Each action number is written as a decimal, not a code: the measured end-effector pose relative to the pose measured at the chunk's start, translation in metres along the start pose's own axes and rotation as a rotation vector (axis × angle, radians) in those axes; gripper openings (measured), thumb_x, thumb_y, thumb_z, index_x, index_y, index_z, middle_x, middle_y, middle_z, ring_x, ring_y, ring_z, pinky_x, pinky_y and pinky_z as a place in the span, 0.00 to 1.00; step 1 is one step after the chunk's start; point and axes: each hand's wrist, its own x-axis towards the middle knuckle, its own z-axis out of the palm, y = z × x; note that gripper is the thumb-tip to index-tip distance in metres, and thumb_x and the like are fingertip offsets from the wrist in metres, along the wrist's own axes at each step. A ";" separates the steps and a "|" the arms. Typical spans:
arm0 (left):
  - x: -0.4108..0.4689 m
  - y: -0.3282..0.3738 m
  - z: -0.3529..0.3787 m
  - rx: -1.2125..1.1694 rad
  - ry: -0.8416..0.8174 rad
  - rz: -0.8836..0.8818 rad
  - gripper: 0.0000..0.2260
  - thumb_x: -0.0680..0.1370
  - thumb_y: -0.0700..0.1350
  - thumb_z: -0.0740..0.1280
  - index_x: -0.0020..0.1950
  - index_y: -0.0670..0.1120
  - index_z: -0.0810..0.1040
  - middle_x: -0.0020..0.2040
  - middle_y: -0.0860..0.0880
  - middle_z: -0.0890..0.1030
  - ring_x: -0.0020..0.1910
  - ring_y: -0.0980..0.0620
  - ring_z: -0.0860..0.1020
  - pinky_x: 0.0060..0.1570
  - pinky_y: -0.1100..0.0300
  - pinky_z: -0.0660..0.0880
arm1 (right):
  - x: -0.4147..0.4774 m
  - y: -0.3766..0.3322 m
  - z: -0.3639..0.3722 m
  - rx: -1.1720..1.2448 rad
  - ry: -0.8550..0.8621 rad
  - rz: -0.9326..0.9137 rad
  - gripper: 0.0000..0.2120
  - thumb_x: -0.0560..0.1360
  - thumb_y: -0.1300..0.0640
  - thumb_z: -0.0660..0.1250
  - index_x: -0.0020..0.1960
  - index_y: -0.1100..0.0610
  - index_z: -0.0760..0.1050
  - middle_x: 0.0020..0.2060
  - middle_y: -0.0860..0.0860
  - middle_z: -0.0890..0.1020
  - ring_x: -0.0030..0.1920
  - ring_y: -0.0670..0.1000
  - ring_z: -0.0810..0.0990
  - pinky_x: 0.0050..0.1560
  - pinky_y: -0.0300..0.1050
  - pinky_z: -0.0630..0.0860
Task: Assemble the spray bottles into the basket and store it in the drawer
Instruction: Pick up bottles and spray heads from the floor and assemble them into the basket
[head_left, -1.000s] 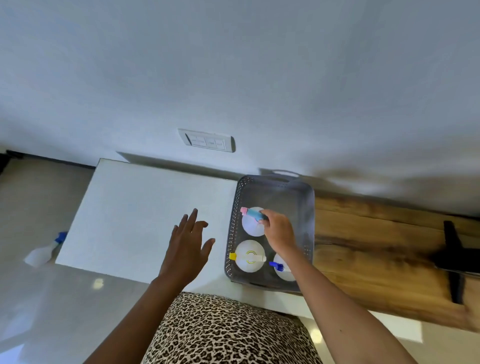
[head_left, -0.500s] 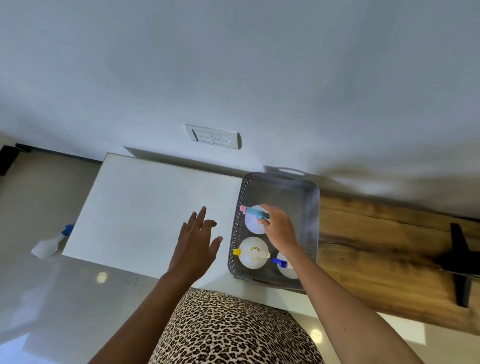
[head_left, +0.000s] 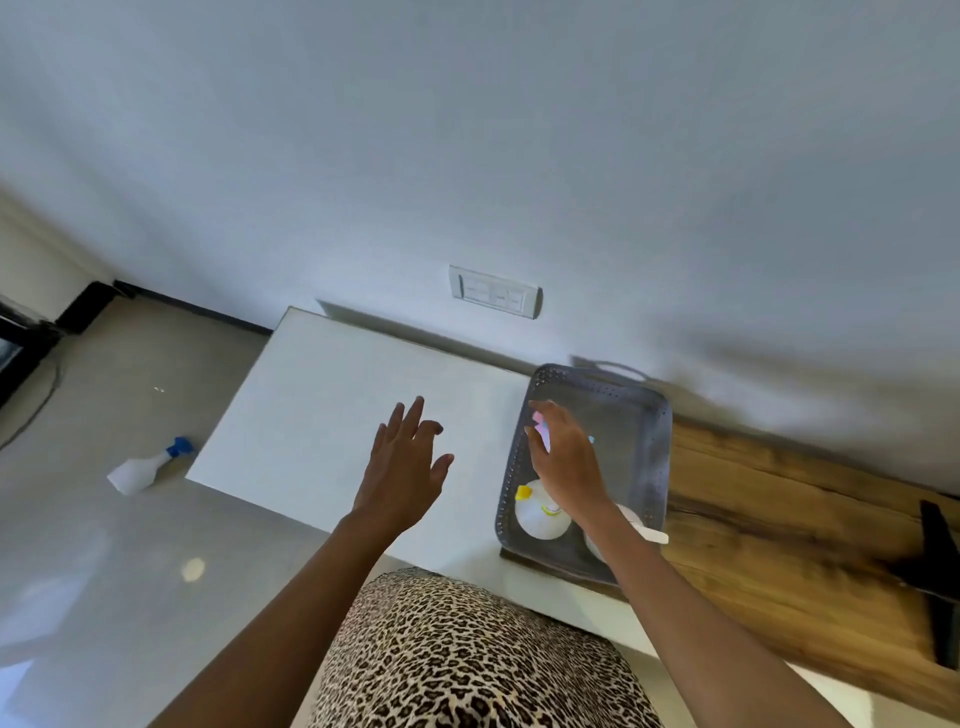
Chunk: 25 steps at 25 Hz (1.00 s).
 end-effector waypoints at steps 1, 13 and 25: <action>-0.003 -0.008 -0.005 -0.007 0.015 -0.002 0.16 0.78 0.46 0.61 0.64 0.44 0.68 0.77 0.43 0.53 0.76 0.44 0.49 0.74 0.48 0.50 | -0.003 -0.010 0.005 0.012 -0.005 -0.002 0.14 0.76 0.64 0.60 0.62 0.60 0.71 0.59 0.57 0.77 0.61 0.56 0.75 0.61 0.48 0.70; -0.118 -0.222 -0.113 0.006 0.215 -0.155 0.17 0.77 0.46 0.62 0.64 0.43 0.68 0.76 0.42 0.55 0.76 0.42 0.50 0.74 0.47 0.52 | -0.055 -0.185 0.148 -0.034 -0.084 -0.198 0.14 0.76 0.63 0.62 0.61 0.60 0.73 0.59 0.57 0.77 0.62 0.55 0.73 0.61 0.39 0.64; -0.157 -0.408 -0.183 -0.129 0.341 -0.451 0.17 0.76 0.45 0.64 0.63 0.40 0.69 0.74 0.40 0.60 0.75 0.41 0.54 0.72 0.48 0.55 | -0.021 -0.336 0.318 -0.074 -0.305 -0.354 0.13 0.76 0.62 0.62 0.60 0.58 0.74 0.58 0.56 0.79 0.60 0.54 0.76 0.61 0.43 0.70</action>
